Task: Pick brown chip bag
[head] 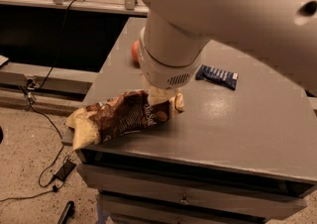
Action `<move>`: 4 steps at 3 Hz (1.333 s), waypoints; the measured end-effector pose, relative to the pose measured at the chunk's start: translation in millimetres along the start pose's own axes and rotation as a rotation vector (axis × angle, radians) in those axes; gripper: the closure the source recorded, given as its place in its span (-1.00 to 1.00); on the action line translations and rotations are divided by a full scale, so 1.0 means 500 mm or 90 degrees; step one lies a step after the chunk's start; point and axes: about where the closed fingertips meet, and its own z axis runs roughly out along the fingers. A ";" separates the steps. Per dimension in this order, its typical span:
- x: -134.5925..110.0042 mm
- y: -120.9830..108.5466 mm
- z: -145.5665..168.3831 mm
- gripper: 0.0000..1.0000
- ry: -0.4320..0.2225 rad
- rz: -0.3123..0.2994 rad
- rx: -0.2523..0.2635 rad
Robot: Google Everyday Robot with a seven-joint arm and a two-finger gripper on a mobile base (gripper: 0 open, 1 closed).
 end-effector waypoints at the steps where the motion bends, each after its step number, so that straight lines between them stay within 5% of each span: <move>1: -0.005 -0.002 -0.013 0.77 0.001 -0.002 0.008; 2: -0.010 -0.003 -0.025 1.00 0.003 -0.005 0.016; 4: 0.015 -0.044 -0.091 1.00 0.028 0.013 0.027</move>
Offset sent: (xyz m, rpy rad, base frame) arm -0.0020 0.0012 0.0055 0.0011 -0.0117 0.0013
